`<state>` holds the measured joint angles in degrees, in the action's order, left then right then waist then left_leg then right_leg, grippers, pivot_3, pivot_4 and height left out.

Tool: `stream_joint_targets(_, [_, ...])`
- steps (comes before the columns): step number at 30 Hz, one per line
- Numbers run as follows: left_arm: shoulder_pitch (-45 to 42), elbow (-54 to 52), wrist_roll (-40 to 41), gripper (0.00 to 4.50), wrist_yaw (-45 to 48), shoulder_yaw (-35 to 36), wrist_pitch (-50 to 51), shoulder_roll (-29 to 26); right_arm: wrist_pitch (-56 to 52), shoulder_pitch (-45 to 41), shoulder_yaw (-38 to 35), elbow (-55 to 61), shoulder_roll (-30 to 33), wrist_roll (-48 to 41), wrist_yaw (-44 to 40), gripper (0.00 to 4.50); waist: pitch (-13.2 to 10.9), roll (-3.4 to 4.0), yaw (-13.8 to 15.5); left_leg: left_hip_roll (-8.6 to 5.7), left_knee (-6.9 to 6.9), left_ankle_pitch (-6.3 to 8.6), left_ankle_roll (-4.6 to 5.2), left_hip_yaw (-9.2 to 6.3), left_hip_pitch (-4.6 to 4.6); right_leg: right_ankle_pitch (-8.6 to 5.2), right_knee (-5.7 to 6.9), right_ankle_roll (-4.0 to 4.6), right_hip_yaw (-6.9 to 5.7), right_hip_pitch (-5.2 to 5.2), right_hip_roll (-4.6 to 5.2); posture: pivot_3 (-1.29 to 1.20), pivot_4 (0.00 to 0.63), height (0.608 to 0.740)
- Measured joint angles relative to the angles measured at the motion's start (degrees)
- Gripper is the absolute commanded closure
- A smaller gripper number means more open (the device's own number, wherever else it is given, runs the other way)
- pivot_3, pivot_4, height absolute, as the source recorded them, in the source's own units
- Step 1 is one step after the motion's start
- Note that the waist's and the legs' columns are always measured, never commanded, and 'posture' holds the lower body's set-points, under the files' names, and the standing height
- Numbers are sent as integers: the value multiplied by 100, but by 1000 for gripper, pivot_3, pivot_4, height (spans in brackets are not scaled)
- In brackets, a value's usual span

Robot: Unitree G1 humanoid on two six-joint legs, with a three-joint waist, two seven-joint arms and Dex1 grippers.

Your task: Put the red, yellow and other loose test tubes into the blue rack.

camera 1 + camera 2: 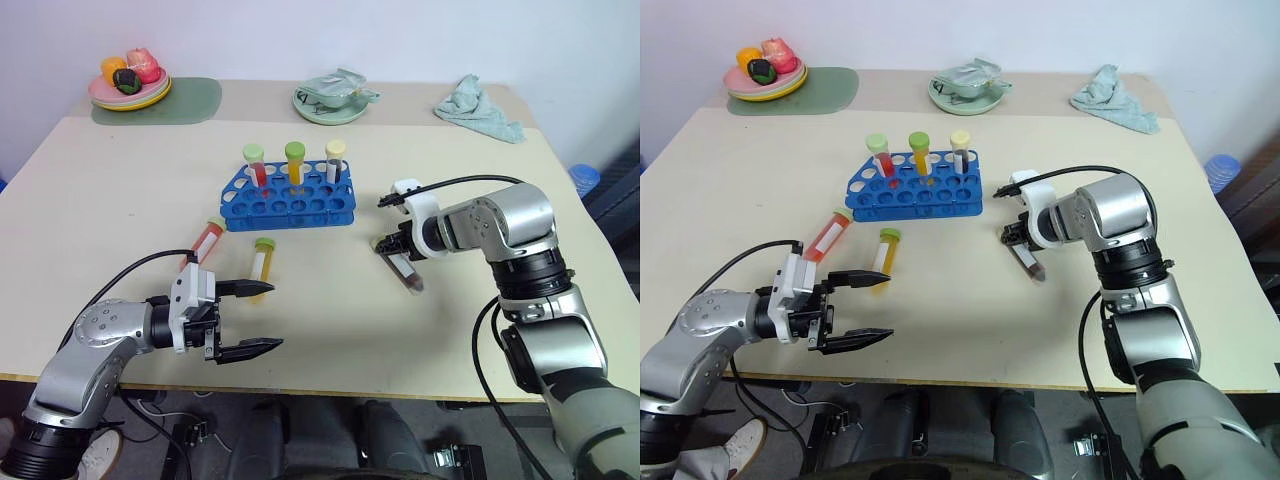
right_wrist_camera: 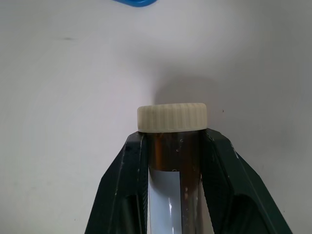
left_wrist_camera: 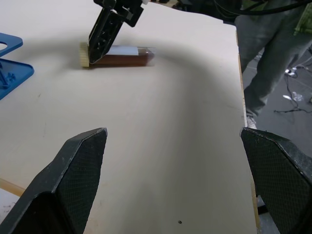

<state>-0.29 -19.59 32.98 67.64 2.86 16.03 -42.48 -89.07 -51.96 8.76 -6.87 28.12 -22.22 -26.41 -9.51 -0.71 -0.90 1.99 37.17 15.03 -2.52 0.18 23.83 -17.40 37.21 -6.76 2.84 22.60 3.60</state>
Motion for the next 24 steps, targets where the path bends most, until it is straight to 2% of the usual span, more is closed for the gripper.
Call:
stream_joint_targets(5, [-106,89,0,0,36,-21,0,6,-1,148,-7,335,88,-114,-119,3607,-1,2,-29,1,-2,0,0,0,2,0,2,0,1,6,-1,0,150,740])
stream_joint_targets(13, [-214,144,-1,0,44,-145,0,40,134,225,-532,681,53,-205,-157,3607,-3,4,-25,2,-2,0,0,0,5,0,2,0,1,8,-2,0,150,740])
stream_joint_targets(24, [-249,145,0,0,36,-167,3,51,470,485,-74,665,347,-262,-484,3607,-3,4,-28,2,-1,0,0,0,9,0,3,0,1,12,-2,0,150,740])
